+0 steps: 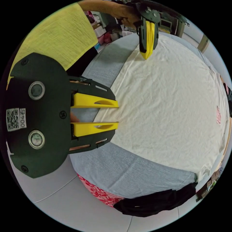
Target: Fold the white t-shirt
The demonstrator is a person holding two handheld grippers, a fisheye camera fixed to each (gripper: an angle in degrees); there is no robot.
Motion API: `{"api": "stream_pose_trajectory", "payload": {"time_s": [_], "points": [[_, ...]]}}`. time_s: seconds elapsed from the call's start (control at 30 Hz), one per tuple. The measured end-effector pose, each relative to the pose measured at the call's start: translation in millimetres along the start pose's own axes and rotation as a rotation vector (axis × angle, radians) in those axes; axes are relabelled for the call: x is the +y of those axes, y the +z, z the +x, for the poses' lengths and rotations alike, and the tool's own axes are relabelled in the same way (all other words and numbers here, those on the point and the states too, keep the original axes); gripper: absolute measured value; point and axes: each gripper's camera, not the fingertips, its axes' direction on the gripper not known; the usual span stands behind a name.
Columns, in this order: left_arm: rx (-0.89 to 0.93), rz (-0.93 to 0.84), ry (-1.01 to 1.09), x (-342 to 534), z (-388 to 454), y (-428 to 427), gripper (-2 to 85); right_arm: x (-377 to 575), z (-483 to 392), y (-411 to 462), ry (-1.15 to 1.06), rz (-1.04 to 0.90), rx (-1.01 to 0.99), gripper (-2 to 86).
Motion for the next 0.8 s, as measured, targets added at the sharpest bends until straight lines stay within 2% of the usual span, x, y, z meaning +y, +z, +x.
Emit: {"api": "stream_pose_trajectory", "payload": {"time_s": [0.1, 0.27, 0.37, 0.47, 0.6, 0.67, 0.8], "points": [[0.004, 0.004, -0.018, -3, 7, 11, 0.2, 14, 16, -14, -0.018, 0.103, -0.011, 9.7], [0.092, 0.028, -0.078, -1, 0, 20, 0.2, 42, 82, -68, 0.037, 0.403, -0.046, 13.8], [0.124, 0.014, -0.122, -4, -1, 25, 0.2, 31, 144, -94, 0.078, 0.446, -0.041, 14.6], [0.065, 0.004, -0.152, -8, 11, 28, 0.1, -2, 216, -124, 0.095, 0.493, 0.013, 15.4], [-0.04, 0.02, -0.258, -9, 32, 32, 0.1, -69, 303, -152, 0.097, 0.499, 0.08, 16.4], [-0.065, 0.034, -0.319, -8, 38, 35, 0.2, -121, 359, -159, 0.118, 0.435, 0.052, 16.0], [-0.022, 0.059, -0.463, -6, 38, 39, 0.2, -182, 412, -151, 0.114, 0.343, 0.039, 12.3]]}}
